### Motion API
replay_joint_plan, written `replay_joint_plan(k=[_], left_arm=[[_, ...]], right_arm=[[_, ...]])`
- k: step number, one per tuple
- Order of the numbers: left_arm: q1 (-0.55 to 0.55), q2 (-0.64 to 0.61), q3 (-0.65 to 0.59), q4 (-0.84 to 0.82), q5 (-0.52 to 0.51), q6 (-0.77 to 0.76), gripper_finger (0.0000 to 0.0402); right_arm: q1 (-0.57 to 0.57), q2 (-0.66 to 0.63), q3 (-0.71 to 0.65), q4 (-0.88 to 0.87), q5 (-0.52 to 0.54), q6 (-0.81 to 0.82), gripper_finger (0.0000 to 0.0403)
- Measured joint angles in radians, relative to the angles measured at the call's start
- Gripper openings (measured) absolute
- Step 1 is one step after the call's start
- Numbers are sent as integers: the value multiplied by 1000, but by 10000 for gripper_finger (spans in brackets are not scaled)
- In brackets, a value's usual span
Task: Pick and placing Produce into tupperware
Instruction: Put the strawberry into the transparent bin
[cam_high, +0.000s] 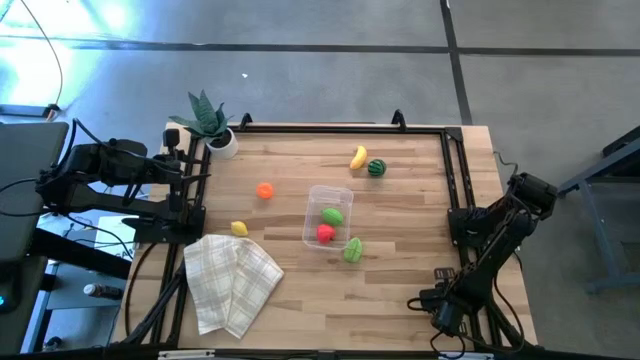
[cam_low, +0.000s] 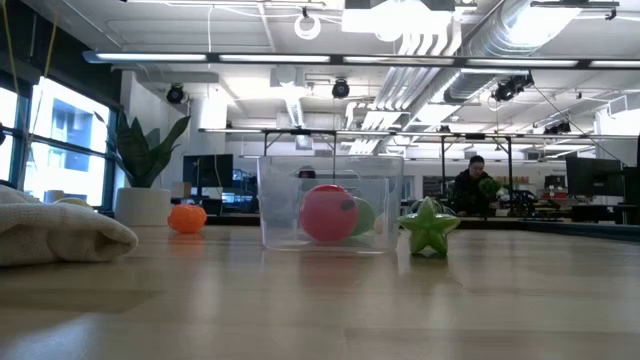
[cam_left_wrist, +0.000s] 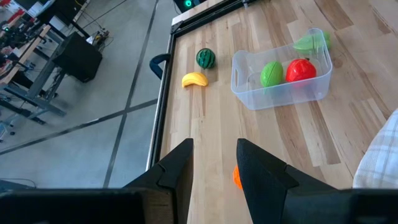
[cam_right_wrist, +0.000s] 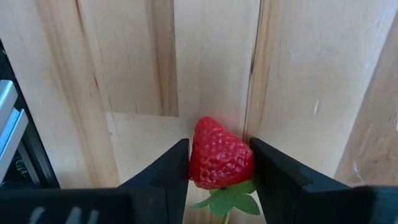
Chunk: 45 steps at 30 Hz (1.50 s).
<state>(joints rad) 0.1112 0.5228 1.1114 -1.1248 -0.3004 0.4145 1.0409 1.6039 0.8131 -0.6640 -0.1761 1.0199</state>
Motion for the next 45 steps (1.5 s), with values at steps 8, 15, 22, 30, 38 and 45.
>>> replay_joint_plan(k=[8, 15, 22, 30, 38, 45], left_arm=[[0, 0, 0, 0, 0, 0, 113], [0, 0, 0, 0, 0, 0, 113], [0, 0, 0, 0, 0, 0, 113], [0, 0, 0, 0, 0, 0, 113], [0, 0, 0, 0, 0, 0, 113], [0, 0, 0, 0, 0, 0, 113]], right_arm=[[0, 0, 0, -1, 0, 0, 140], [-1, 0, 16, -9, 3, 10, 140], [-48, 0, 149, -94, 35, -77, 139], [-210, 0, 469, -356, 207, -320, 139], [-513, 0, 883, -466, 342, -584, 139], [-825, 39, 1140, -458, 366, -763, 139]])
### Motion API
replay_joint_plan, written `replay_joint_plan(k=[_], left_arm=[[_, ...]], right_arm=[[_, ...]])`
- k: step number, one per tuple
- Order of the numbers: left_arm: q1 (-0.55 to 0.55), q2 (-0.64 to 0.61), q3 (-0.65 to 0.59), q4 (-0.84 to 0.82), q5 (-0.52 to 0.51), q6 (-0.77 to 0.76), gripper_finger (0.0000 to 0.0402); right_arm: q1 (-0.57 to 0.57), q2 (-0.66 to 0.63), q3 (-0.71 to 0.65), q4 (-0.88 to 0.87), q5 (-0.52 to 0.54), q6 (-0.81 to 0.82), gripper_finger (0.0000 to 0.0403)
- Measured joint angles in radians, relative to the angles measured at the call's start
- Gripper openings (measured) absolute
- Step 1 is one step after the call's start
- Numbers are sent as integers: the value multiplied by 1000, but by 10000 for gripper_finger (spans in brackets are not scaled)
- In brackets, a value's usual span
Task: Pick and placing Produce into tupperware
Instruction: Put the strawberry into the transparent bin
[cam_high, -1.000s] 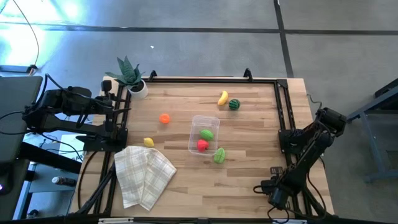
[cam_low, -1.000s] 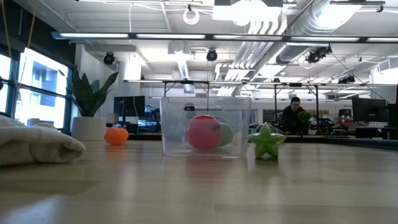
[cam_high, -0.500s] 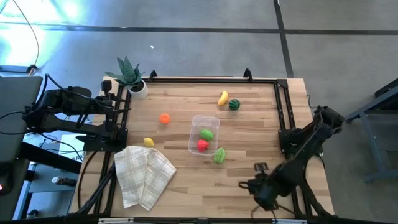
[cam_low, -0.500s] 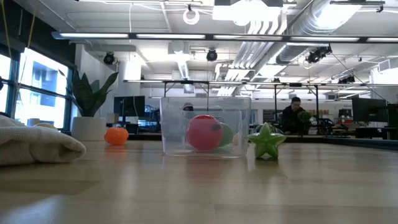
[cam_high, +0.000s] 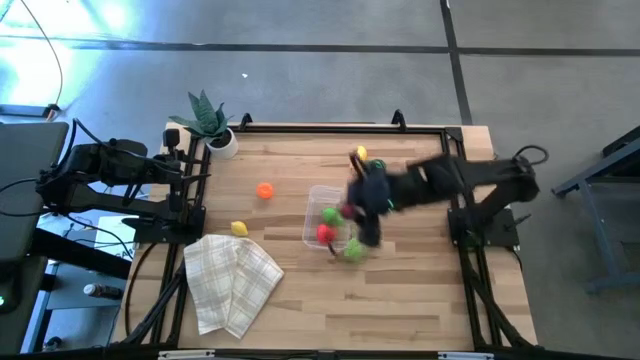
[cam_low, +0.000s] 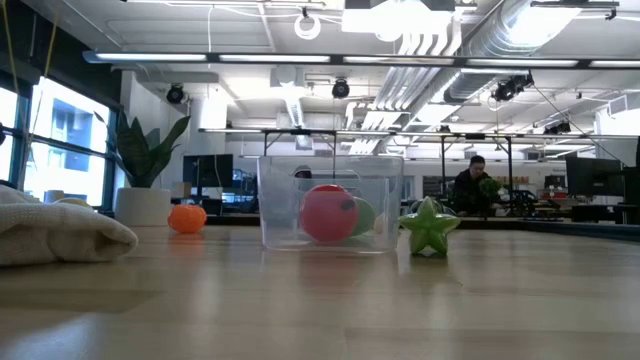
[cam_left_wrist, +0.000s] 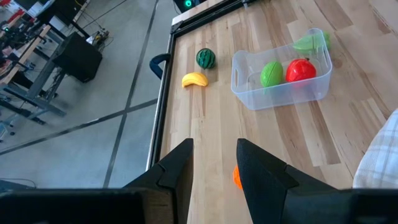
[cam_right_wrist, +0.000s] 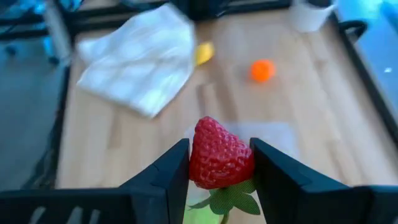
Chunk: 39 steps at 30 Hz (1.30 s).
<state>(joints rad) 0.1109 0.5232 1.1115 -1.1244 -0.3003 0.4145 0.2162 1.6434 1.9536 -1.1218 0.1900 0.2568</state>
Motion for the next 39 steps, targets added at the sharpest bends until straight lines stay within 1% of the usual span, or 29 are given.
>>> replay_joint_plan(k=[3, 6, 9, 13, 17, 20, 25, 28, 31, 36, 39], left_arm=[[0, 0, 0, 0, 0, 0, 113], [0, 0, 0, 0, 0, 0, 113], [0, 0, 0, 0, 0, 0, 113], [0, 0, 0, 0, 0, 0, 113], [0, 0, 0, 0, 0, 0, 113], [0, 0, 0, 0, 0, 0, 113], [0, 0, 0, 0, 0, 0, 113], [0, 0, 0, 0, 0, 0, 113], [0, 0, 0, 0, 0, 0, 113], [0, 0, 0, 0, 0, 0, 113], [0, 0, 0, 0, 0, 0, 113]], right_arm=[[-106, 77, 54, 45, -65, -56, 139], [-174, 198, 67, 90, -150, -94, 139], [-201, 326, 66, 55, -235, -125, 139], [-207, 410, 66, 25, -252, -153, 137], [-233, 435, 66, 35, -262, -140, 132], [-250, 451, 59, 10, -270, -131, 131], [-255, 452, -63, 3, -275, -119, 131], [-255, 449, -140, 78, -280, -120, 131], [-255, 447, -171, 166, -280, -117, 131], [-263, 443, -226, 193, -283, -129, 131], [-274, 444, -263, 213, -314, -137, 131]])
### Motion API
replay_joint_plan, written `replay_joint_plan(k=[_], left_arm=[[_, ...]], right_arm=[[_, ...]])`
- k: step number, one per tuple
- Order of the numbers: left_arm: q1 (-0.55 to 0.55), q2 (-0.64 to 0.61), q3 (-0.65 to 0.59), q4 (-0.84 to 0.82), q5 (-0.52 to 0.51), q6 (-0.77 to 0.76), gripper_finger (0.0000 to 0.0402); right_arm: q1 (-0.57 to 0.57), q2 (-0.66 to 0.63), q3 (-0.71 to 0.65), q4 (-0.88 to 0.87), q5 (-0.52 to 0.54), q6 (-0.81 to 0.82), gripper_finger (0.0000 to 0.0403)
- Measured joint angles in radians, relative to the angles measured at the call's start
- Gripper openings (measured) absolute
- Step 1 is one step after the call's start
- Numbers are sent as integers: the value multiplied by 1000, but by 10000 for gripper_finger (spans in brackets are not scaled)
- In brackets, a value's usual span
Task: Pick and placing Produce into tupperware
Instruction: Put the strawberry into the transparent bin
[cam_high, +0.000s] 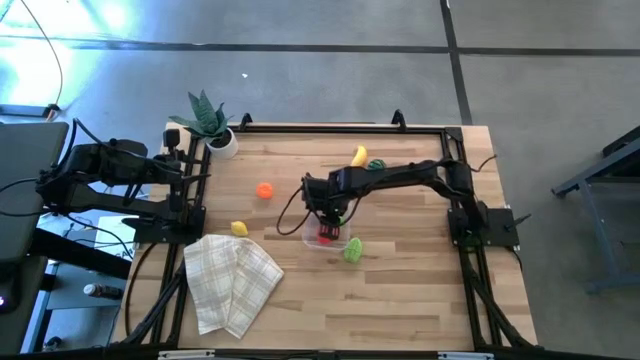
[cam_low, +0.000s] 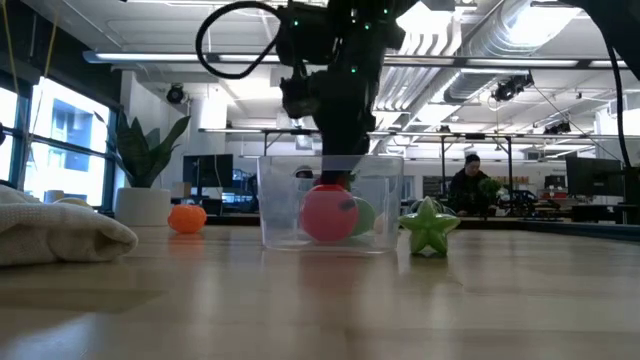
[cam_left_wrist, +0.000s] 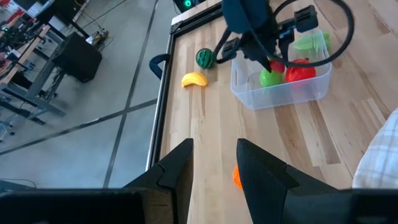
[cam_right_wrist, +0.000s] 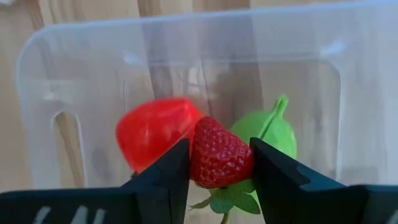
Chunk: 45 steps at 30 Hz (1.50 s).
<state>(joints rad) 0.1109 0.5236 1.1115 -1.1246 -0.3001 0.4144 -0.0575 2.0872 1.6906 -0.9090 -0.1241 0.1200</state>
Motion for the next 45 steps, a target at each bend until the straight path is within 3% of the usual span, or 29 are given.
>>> replay_joint_plan(k=[10, 38, 45], left_arm=[[0, 0, 0, 0, 0, 0, 113], [0, -1, 0, 0, 0, 0, 113], [0, -1, 0, 0, 0, 0, 113]], right_arm=[[-3, 0, -22, 128, -6, -49, 131], [-21, 76, -21, 189, -61, -121, 131], [-21, 76, -21, 186, -60, -121, 155]])
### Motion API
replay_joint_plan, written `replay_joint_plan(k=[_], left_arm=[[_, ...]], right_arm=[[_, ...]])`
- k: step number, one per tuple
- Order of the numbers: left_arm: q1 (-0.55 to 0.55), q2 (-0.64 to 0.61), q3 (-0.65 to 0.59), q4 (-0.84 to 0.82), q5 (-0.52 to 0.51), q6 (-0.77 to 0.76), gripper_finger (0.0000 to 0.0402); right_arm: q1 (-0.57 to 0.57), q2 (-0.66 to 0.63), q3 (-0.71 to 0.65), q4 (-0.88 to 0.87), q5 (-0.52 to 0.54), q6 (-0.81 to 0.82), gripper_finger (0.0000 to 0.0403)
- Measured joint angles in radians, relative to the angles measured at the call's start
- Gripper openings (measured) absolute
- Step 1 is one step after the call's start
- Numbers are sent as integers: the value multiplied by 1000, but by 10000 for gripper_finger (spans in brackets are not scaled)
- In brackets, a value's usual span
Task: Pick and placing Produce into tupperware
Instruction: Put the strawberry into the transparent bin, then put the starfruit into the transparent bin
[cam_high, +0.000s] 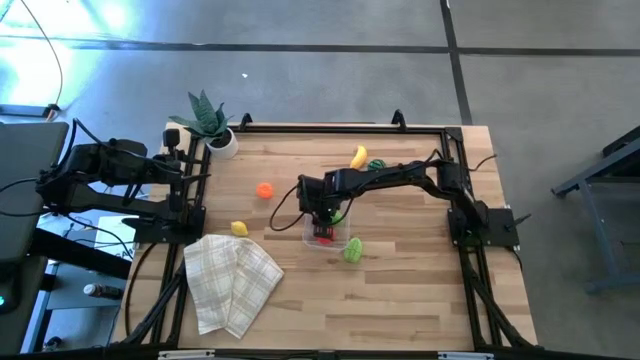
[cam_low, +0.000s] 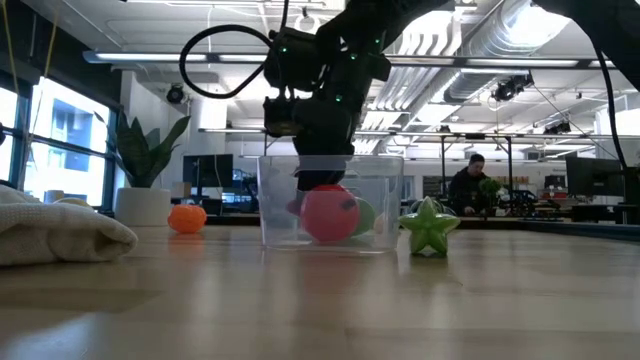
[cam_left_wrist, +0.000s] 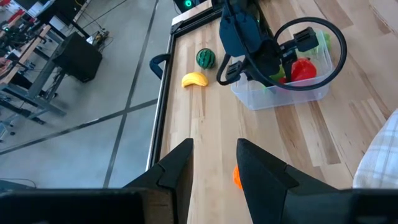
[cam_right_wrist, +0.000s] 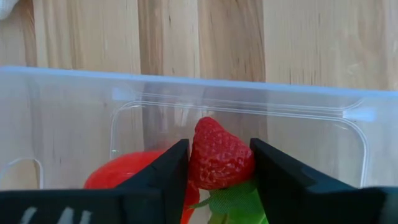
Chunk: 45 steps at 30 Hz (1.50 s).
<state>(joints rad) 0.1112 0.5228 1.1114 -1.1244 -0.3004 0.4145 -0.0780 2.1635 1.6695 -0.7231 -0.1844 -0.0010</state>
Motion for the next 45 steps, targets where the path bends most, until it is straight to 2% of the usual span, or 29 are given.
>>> replay_joint_plan(k=[5, 16, 20, 26, 30, 36, 43, 45], left_arm=[[0, 0, 0, 0, 0, 0, 113], [0, 0, 0, 0, 0, 0, 113], [0, 0, 0, 0, 0, 0, 113], [0, 0, 0, 0, 0, 0, 113], [0, 0, 0, 0, 0, 0, 113], [0, 0, 0, 0, 0, 0, 113], [0, 0, 0, 0, 0, 0, 113], [0, 0, 0, 0, 0, 0, 113]], right_arm=[[0, 0, 0, 0, 1, 0, 170], [0, 0, 8, -14, 3, 1, 172], [1, 0, 75, -111, 3, -5, 172], [18, 0, 247, -378, 12, -45, 172], [62, -9, 365, -556, 61, -47, 172], [154, -106, 404, -651, 213, 66, 172], [237, -275, 280, -681, 366, 340, 171], [251, -326, 228, -674, 377, 444, 171]])
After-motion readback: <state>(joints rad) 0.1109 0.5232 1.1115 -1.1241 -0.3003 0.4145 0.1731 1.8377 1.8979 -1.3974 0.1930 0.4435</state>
